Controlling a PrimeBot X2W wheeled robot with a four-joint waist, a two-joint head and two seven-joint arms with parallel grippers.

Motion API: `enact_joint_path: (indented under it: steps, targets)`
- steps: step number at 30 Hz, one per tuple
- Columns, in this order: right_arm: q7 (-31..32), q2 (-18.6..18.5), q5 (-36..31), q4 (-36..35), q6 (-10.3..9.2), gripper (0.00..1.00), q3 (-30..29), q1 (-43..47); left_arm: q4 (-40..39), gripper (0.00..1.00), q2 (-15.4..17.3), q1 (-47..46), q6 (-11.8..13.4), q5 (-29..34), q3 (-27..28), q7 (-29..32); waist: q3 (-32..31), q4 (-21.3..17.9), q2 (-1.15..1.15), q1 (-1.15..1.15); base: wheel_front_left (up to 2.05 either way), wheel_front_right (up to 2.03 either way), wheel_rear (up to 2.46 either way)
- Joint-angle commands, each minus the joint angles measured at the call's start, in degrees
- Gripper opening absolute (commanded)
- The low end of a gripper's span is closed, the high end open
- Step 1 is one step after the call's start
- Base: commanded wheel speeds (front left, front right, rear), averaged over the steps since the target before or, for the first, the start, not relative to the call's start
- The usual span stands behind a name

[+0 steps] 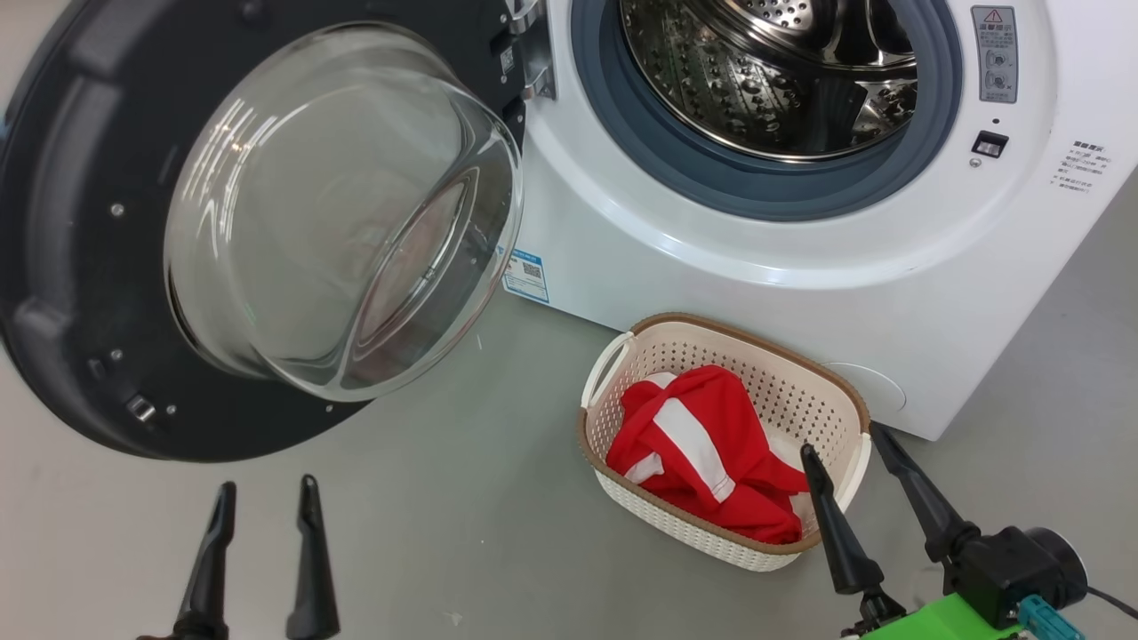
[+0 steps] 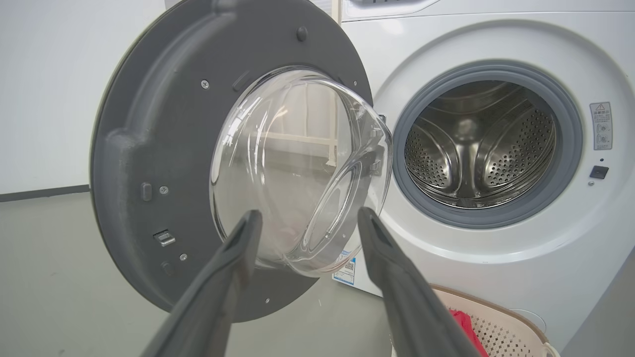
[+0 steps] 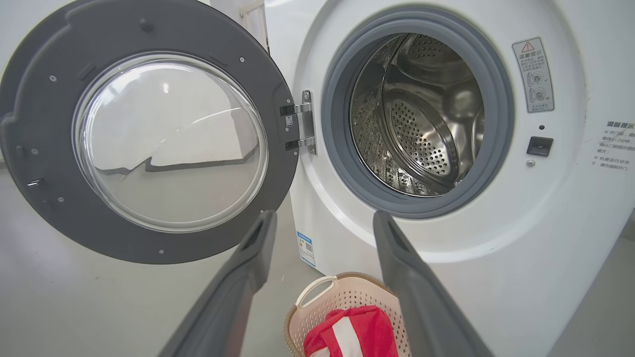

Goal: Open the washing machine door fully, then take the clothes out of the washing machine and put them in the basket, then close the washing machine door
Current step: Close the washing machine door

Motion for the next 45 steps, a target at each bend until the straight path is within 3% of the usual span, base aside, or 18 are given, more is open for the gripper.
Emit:
enact_joint_path:
  steps: [1, 2, 3, 8, 14, 24, 34, 40, 45]
  targets:
    - [-0.37, -0.63, -0.57, -1.4, 0.35, 1.0, 1.4, -3.08, -2.05, 0.67, 0.19, -1.37, 0.52, 0.12, 1.72, -0.69, 0.04, -0.07, 0.0, 0.0, 0.0, 0.0, 0.0]
    - [-0.37, -0.63, -0.62, -1.37, 0.35, 1.0, 1.38, -3.12, -2.35, 0.15, 0.19, -1.44, 0.58, 0.04, 1.8, -0.69, 0.06, -0.13, 0.0, 0.0, 0.0, 0.0, 0.0]
    - [-0.37, -0.63, -0.64, -1.34, 0.35, 1.0, 1.33, -3.13, -2.94, 0.0, 0.18, -1.64, 0.67, -0.05, 2.05, -0.69, 0.06, -0.18, 0.0, 0.0, 0.0, 0.0, 0.0]
    - [-0.37, -0.63, -0.55, -1.15, 0.35, 1.0, 1.21, -2.95, -8.5, 0.0, 0.16, -3.55, 1.25, -2.23, 5.52, -0.69, -0.03, -0.5, 0.0, 0.0, 0.0, 0.0, 0.0]
    - [-0.37, -0.63, -0.59, -1.01, 0.35, 1.0, 1.14, -2.77, -11.17, 0.0, 0.14, -7.8, 1.02, -11.46, 13.62, -0.69, -0.22, -1.25, 0.0, 0.0, 0.0, 0.0, 0.0]
    - [-0.34, -0.63, -1.53, -0.83, 0.35, 1.0, 0.93, -2.56, -2.16, 0.0, 0.77, -20.49, -3.33, -26.83, 26.99, -0.64, 0.31, -2.38, 0.0, 0.0, 0.0, 0.0, 0.0]
    - [0.19, -0.63, -2.03, -1.02, 0.35, 1.0, 0.89, -2.1, 12.37, 0.0, 7.7, -32.81, -3.14, -39.37, 34.5, 5.64, 0.03, -3.8, 0.0, 0.0, 0.0, 0.0, 0.0]
    - [0.81, -0.63, -2.66, -1.45, 0.35, 1.0, 0.93, -2.11, 24.57, 0.0, 14.83, -40.65, -0.58, -44.53, 37.28, 13.17, 0.33, -4.69, 0.0, 0.0, 0.0, 0.0, 0.0]
    - [1.36, -0.63, -3.19, -1.91, 0.35, 1.0, 0.8, -2.15, 33.08, 0.0, 18.88, -46.56, 1.25, -49.22, 37.73, 21.79, 0.72, -5.32, 0.0, 0.0, 0.0, 0.0, 0.0]
